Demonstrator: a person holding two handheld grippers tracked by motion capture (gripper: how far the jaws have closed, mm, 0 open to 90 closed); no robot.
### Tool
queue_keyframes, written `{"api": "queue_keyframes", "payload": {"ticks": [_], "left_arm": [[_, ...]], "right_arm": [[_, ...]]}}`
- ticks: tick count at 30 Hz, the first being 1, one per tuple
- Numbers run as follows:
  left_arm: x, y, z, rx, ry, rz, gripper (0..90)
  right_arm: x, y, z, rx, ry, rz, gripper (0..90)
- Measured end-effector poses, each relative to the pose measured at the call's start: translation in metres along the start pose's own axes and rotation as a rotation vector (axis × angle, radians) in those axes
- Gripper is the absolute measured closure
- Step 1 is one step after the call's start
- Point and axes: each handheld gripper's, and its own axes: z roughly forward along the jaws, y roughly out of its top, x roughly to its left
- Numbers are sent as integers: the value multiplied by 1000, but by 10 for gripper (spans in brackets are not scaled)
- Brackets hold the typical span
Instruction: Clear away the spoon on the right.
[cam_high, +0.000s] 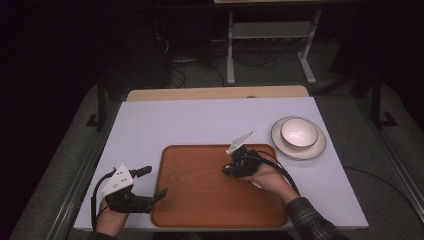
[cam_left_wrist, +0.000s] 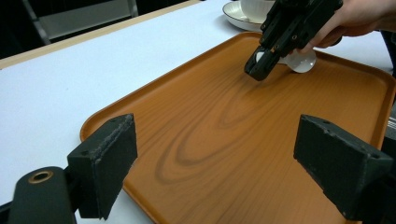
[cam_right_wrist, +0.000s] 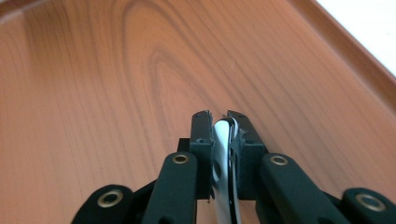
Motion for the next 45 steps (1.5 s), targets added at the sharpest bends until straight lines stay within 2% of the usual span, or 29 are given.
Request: {"api": "queue_keyframes", "payload": {"ticks": [12,15,25,28,34,36,39,40,45], "left_arm": [[0,0,0,0,1,-1,128],[0,0,0,0,1,-2,128],[0,0,1,-1,-1,-2,128],[0,0,1,-2,-1,-1,128],[1,0,0,0,1,0,128],[1,0,0,0,1,0,128],[1,0,0,0,1,-1,128],[1,0,-1,0,1,-1,128],[1,0,-1,0,1,-1,128]], "right_arm": [[1,-4,11,42,9,-33,741],[3,-5,12,35,16,-44,733],[8,-5,13,30,18,-74,607],[9,-5,13,26,10,-73,518],[8,-6,5,-33,36,-32,325],[9,-7,-1,-53,20,-28,269],[10,-9,-12,-91,7,-24,221],[10,-11,-19,-123,0,-16,198],[7,-21,-45,-213,-36,-7,181]]}}
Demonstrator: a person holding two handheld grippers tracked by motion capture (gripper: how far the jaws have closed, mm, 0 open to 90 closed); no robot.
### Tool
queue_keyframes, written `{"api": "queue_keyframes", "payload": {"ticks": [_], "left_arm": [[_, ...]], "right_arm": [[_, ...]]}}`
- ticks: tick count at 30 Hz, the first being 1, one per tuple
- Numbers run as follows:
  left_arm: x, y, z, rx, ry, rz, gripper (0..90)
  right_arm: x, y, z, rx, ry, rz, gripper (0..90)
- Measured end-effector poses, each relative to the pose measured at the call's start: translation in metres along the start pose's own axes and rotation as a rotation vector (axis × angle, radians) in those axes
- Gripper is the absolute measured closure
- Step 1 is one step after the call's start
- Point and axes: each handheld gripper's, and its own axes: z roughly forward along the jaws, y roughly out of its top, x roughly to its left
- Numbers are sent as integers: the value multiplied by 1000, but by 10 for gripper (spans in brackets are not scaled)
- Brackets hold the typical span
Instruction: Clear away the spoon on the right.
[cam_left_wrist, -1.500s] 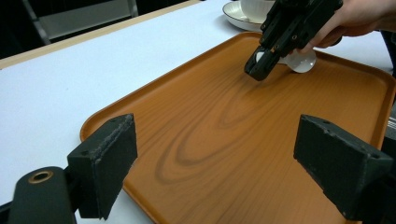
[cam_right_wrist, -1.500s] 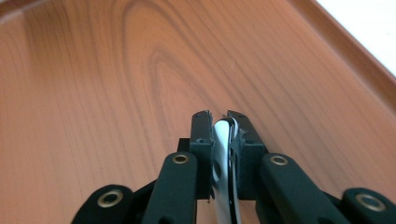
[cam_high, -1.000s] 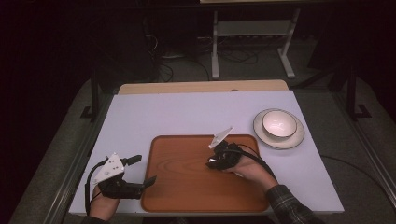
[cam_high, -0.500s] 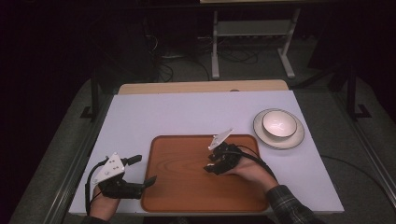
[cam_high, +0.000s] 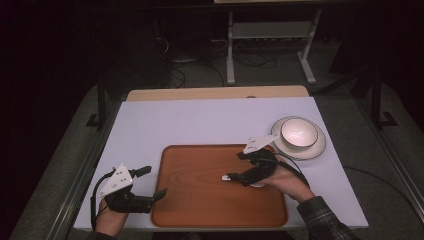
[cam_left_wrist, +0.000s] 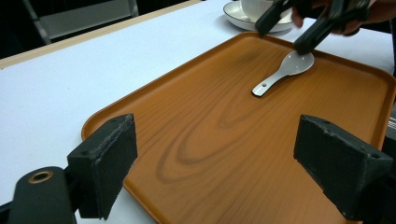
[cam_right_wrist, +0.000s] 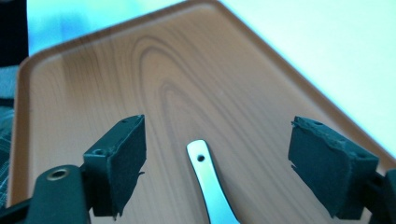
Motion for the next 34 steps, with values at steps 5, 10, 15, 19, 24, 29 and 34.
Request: {"api": "queue_keyframes", "payload": {"ticks": [5,10,15,19,24,29,34], "left_arm": [[0,0,1,1,-2,-2,128],[0,0,0,2,-2,-2,128],[0,0,1,5,-5,-1,128],[0,0,1,6,-5,-1,128],[1,-1,1,6,-4,-1,128],[1,-1,1,8,-4,-1,128],[0,0,2,9,-5,1,128]], "right_arm": [[0,-6,-26,-51,-26,10,156],[3,-12,-45,-86,-48,7,138],[6,-22,-64,-130,-60,13,130],[8,-29,-75,-157,-71,11,126],[7,-41,-90,-186,-86,35,123],[6,-55,-102,-207,-108,58,123],[6,-62,-107,-209,-113,66,123]]}}
